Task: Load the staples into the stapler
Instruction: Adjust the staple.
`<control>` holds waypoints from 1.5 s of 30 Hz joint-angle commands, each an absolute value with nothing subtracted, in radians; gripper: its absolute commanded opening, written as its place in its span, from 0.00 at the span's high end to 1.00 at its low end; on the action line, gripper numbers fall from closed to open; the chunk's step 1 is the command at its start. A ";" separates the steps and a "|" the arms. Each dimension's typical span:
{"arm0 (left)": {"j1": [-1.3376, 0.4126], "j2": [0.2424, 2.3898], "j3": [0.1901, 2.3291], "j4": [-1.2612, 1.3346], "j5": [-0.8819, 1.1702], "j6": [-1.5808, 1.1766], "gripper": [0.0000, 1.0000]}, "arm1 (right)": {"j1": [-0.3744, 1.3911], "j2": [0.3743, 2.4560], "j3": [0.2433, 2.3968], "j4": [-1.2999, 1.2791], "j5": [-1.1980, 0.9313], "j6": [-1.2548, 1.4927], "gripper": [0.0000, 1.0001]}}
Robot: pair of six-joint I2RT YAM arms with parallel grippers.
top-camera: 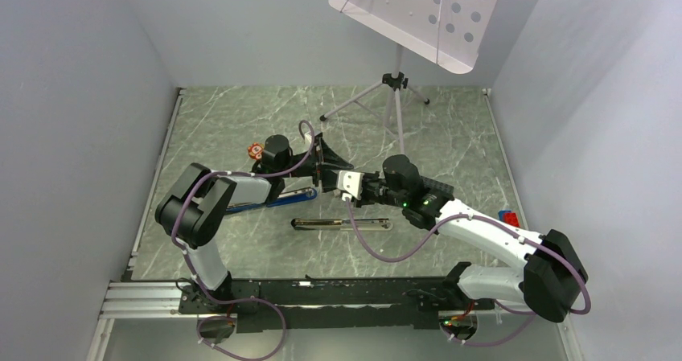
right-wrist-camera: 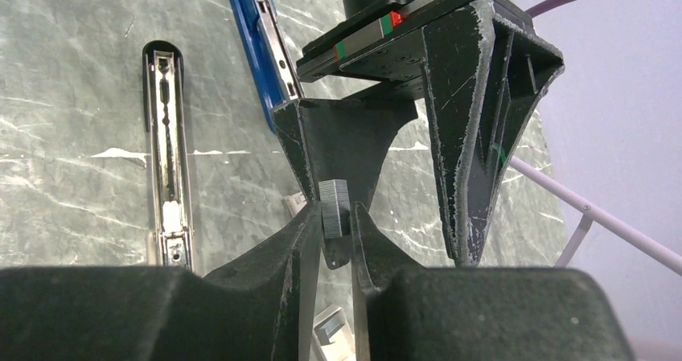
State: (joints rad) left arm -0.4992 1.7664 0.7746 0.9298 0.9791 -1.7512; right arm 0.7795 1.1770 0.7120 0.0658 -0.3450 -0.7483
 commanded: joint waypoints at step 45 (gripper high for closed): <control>-0.529 1.781 0.785 1.074 0.986 -1.825 0.34 | 0.763 1.122 0.761 0.076 -0.291 -0.769 0.87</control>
State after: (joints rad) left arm -0.5121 1.7821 0.7746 0.9997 0.9546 -1.8011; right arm 0.7719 1.1492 0.7177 0.0502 -0.3187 -0.7586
